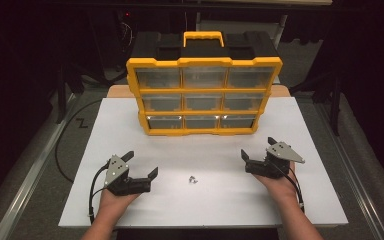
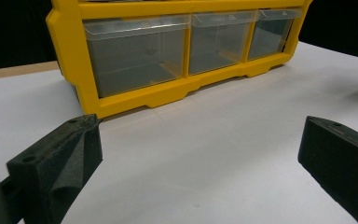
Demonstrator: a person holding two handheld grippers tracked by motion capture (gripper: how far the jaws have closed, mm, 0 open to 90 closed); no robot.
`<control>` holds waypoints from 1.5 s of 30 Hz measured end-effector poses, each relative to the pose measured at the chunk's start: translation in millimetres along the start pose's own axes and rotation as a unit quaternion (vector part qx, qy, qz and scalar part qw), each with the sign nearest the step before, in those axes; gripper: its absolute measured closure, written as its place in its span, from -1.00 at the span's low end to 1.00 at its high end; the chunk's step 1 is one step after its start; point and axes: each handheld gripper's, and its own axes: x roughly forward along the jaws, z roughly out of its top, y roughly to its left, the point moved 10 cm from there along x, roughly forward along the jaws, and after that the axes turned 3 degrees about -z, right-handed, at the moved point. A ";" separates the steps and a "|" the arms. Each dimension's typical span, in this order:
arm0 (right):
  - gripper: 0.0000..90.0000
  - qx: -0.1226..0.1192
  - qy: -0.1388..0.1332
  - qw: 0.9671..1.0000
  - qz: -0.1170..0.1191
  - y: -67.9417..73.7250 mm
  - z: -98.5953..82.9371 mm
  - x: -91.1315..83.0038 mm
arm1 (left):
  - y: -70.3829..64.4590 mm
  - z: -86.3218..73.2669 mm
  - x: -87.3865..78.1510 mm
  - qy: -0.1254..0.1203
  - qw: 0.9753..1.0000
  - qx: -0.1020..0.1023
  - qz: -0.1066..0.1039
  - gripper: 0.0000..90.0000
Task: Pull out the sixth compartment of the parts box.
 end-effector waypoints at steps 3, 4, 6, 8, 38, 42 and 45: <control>-0.98 -0.003 -0.001 1.000 -0.005 -1.9 2.4 4.3 | -0.1 0.2 -0.2 -0.001 1.000 0.000 -0.001 -0.99; -0.98 -0.003 -0.001 1.000 -0.005 -2.5 3.1 5.8 | -0.1 0.2 -0.2 -0.001 1.000 0.000 -0.001 -0.99; -0.98 -0.004 0.000 1.000 -0.006 -3.6 4.4 8.8 | -0.7 0.3 -0.2 -0.002 1.000 0.001 -0.002 -0.99; -0.98 -0.008 -0.003 1.000 -0.010 -5.0 6.4 12.1 | -1.5 0.9 -0.2 -0.004 1.000 -0.001 -0.004 -0.99; -0.96 -0.026 -0.010 1.000 -0.002 -3.9 13.2 36.9 | -7.4 0.8 -0.6 -0.006 1.000 0.003 -0.021 -0.99; -0.96 -0.032 -0.006 0.999 -0.006 -6.5 10.1 34.9 | -7.8 1.7 -1.2 -0.009 1.000 0.003 -0.022 -0.99; -0.96 -0.044 -0.004 0.999 -0.013 -12.2 8.5 30.3 | -8.3 2.2 -1.9 -0.011 1.000 0.004 -0.023 -0.99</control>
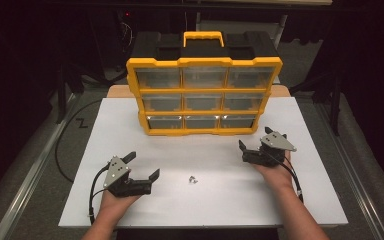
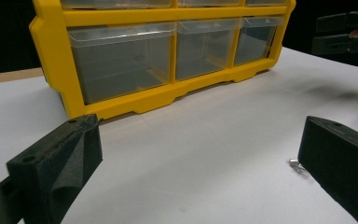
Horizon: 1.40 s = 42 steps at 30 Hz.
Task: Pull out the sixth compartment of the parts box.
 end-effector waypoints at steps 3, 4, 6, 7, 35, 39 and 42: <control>-0.96 -0.015 -0.002 1.000 -0.007 -3.0 0.6 -4.0 | -0.2 -0.1 -0.1 0.000 1.000 0.001 -0.001 -0.99; -0.96 -0.023 -0.001 1.000 -0.010 -4.0 0.4 -5.3 | -0.4 0.0 -0.1 0.000 1.000 0.001 -0.001 -0.99; -0.96 -0.036 0.001 0.999 -0.014 -5.5 -1.0 -7.4 | -0.7 0.5 -0.4 -0.002 1.000 0.002 -0.002 -0.99; -0.96 -0.036 0.001 0.999 -0.014 -5.5 -1.0 -7.4 | -0.7 0.5 -0.4 -0.002 1.000 0.002 -0.002 -0.99; -0.95 -0.160 0.017 0.986 -0.052 -13.5 -15.7 -12.4 | -4.4 2.0 0.0 -0.008 1.000 0.007 -0.013 -0.99; -0.95 -0.197 0.018 0.978 -0.061 -9.4 -15.6 -12.1 | -4.5 2.1 0.0 -0.009 1.000 0.006 -0.014 -0.99; -0.95 -0.217 0.020 0.974 -0.066 -7.2 -16.8 -11.7 | -4.5 2.3 -0.4 -0.009 1.000 0.006 -0.014 -0.99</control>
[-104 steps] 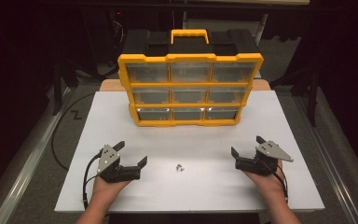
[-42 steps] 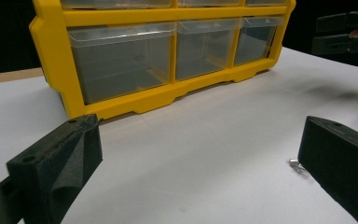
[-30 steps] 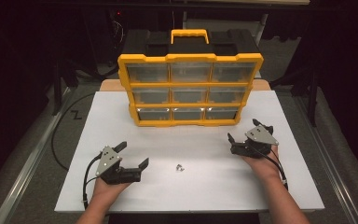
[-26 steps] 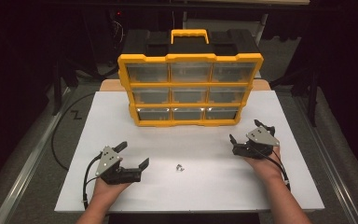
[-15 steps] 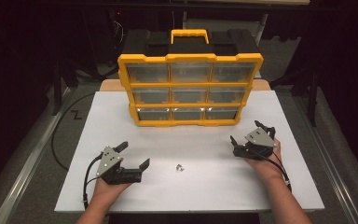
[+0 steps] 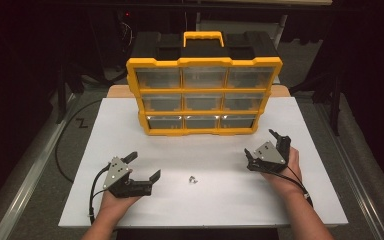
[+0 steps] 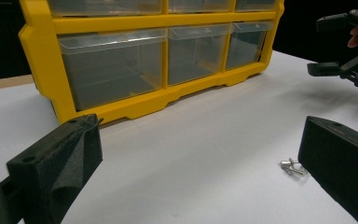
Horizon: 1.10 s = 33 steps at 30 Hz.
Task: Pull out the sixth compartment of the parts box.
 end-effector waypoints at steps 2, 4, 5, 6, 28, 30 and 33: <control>-0.95 -0.013 0.000 1.000 -0.004 1.0 0.0 -0.1 | -0.1 0.1 -0.1 -0.001 1.000 0.000 0.000 -0.99; -0.95 -0.026 0.000 1.000 -0.008 1.6 0.0 -0.3 | -0.3 0.2 -0.1 -0.001 1.000 0.000 -0.001 -0.99; -0.94 -0.028 0.000 1.000 -0.009 2.5 -0.1 -0.3 | -0.4 0.2 0.0 -0.001 1.000 0.000 -0.001 -0.99; -0.94 -0.028 0.000 1.000 -0.009 2.5 -0.1 -0.3 | -0.4 0.2 0.0 -0.001 1.000 0.000 -0.001 -0.99; -0.94 -0.171 -0.012 0.984 -0.042 15.1 1.9 -1.3 | -2.1 0.1 0.2 -0.001 1.000 0.002 -0.006 -0.99; -0.94 -0.181 -0.013 0.982 -0.047 15.8 2.0 -1.3 | -2.2 0.0 0.3 -0.001 1.000 0.002 -0.006 -0.99; -0.94 -0.196 -0.011 0.979 -0.052 16.4 2.1 -1.4 | -2.4 0.1 0.3 -0.002 1.000 0.003 -0.006 -0.99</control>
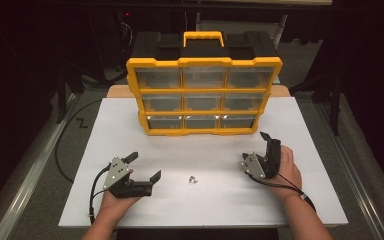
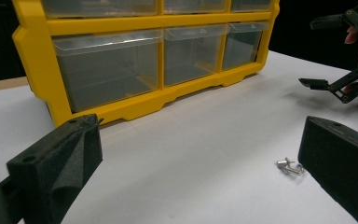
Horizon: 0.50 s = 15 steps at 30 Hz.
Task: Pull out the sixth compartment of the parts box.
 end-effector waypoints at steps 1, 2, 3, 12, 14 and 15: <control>-0.94 -0.004 -0.001 1.000 0.000 0.5 0.3 0.1 | 0.0 0.0 -0.1 0.000 1.000 0.000 0.000 -0.99; -0.94 -0.004 -0.001 1.000 0.000 0.5 0.3 0.1 | 0.0 0.0 -0.1 0.000 1.000 0.000 0.000 -0.99; -0.94 -0.012 -0.001 1.000 -0.003 1.1 1.4 -0.2 | 0.1 0.0 -0.2 0.000 1.000 0.001 0.000 -0.99; -0.94 -0.059 0.000 0.998 -0.022 0.9 4.4 -0.5 | 0.0 0.3 -0.2 -0.001 1.000 0.003 0.001 -0.99; -0.94 -0.063 0.000 0.998 -0.021 1.3 4.8 -0.7 | 0.0 0.3 -0.2 -0.001 1.000 0.002 0.001 -0.99; -0.94 -0.075 0.002 0.997 -0.028 1.1 5.6 -1.1 | -0.2 0.4 -0.3 -0.001 1.000 0.003 0.000 -0.99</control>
